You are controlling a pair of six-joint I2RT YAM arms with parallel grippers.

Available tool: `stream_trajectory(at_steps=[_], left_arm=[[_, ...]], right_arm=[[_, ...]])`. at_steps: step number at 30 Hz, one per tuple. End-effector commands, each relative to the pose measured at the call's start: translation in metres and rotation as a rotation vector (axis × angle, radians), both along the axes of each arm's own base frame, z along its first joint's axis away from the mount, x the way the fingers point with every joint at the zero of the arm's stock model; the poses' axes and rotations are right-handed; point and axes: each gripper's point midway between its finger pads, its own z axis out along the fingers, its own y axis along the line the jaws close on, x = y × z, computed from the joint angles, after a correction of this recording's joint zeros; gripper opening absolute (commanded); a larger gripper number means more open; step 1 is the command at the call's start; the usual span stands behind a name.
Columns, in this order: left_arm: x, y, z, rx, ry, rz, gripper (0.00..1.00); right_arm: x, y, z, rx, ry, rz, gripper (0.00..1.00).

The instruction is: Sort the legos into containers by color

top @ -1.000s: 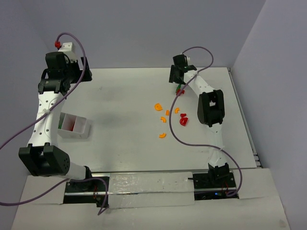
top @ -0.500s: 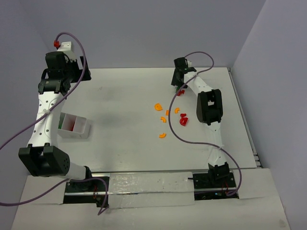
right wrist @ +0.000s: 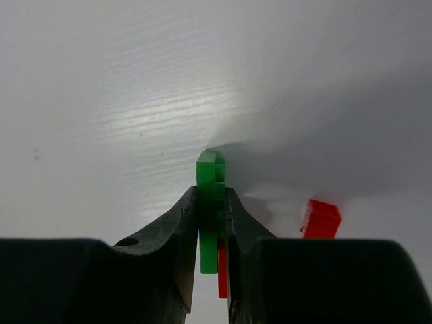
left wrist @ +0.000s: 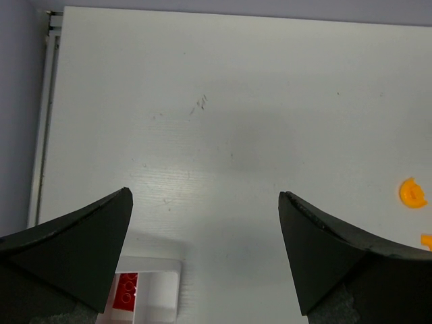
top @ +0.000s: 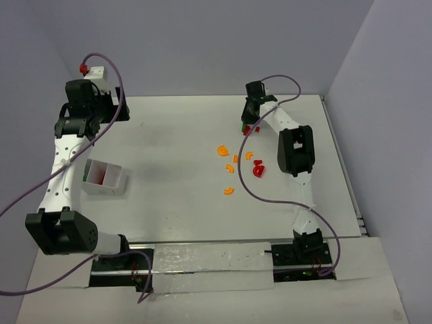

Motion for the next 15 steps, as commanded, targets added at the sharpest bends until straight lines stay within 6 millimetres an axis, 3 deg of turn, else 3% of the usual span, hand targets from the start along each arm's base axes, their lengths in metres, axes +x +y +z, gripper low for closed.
stream_trajectory(at_steps=[1,2,4,5,6,7,8,12,15], left_arm=[[-0.017,-0.02,0.004,-0.048,-0.012,-0.092,0.99],[-0.022,-0.029,0.004,-0.079,-0.015,-0.134,0.99],[-0.031,-0.049,0.006,-0.169,-0.029,-0.207,0.99],[-0.037,-0.059,0.003,-0.212,-0.025,-0.247,0.99],[-0.037,-0.061,-0.001,-0.239,-0.024,-0.24,0.99],[-0.044,-0.071,0.006,-0.284,-0.048,-0.278,0.99],[-0.047,-0.079,0.01,-0.346,-0.074,-0.287,0.99],[-0.047,-0.099,0.02,-0.406,-0.165,-0.307,0.99],[-0.045,-0.125,0.02,-0.45,-0.157,-0.313,0.99]], right_arm=[[-0.014,0.03,0.062,0.216,-0.065,0.062,0.0],[-0.02,0.04,0.07,0.29,-0.086,0.079,0.0],[-0.033,0.059,0.119,0.451,-0.17,0.106,0.0],[-0.038,0.066,0.126,0.523,-0.174,0.087,0.0],[-0.04,0.066,0.142,0.537,-0.202,0.091,0.0],[-0.044,0.071,0.15,0.618,-0.203,0.052,0.0],[-0.049,0.073,0.172,0.681,-0.225,0.022,0.0],[-0.061,0.087,0.186,0.844,-0.148,-0.062,0.0],[-0.074,0.105,0.2,0.986,-0.098,-0.084,0.0]])
